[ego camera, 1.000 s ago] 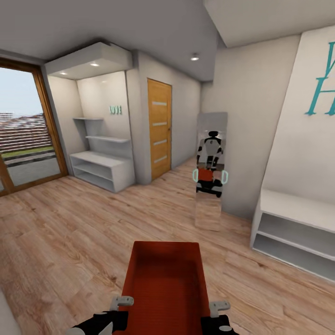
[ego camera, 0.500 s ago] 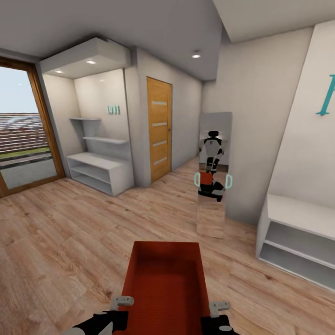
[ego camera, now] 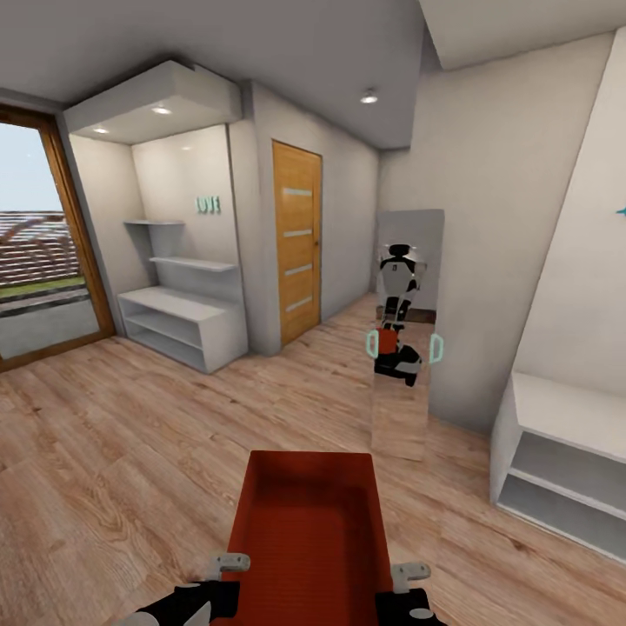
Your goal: Move the two storage containers from the living room to the garage. In the garage, place one container on the floor and stack the other container on top of it (either order is fine).
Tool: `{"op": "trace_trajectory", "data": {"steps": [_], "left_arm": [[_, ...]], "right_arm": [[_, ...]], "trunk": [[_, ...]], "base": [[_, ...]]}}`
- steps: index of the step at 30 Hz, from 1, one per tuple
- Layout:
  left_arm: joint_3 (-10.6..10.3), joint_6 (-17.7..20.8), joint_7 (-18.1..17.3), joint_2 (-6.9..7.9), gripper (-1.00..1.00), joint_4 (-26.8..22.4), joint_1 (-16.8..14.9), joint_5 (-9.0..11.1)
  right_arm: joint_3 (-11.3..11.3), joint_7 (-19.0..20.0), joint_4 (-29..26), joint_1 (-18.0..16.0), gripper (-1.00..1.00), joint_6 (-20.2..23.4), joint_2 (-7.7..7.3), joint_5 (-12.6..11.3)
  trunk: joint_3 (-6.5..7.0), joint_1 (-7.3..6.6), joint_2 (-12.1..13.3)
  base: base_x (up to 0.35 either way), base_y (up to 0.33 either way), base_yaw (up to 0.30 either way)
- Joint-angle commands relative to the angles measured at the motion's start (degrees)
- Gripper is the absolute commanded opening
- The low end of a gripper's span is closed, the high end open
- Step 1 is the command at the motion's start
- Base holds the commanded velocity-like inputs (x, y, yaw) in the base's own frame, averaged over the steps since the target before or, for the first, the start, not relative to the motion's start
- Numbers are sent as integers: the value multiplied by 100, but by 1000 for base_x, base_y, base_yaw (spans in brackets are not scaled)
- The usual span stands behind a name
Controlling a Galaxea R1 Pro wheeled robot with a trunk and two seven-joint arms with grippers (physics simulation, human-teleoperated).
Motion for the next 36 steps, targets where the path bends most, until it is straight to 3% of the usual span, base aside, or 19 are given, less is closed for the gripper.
{"op": "trace_trajectory", "data": {"steps": [1, 30, 36], "left_arm": [[-17, 21, 42, -3, -100, -12, -4, -51], [-25, 21, 43, 32, -100, -12, -6, -52], [-24, 19, 46, 31, -100, -12, -4, -52]], "right_arm": [[89, -33, 29, -4, -100, -36, -69, -126], [89, -36, 29, -4, -100, -31, -63, -140], [89, -37, 29, -4, -100, -27, -68, -142]], "trunk": [[-7, 3, -4], [-7, 3, -4], [-7, 3, -4]], "base": [[324, 0, 0], [324, 0, 0], [324, 0, 180]]}}
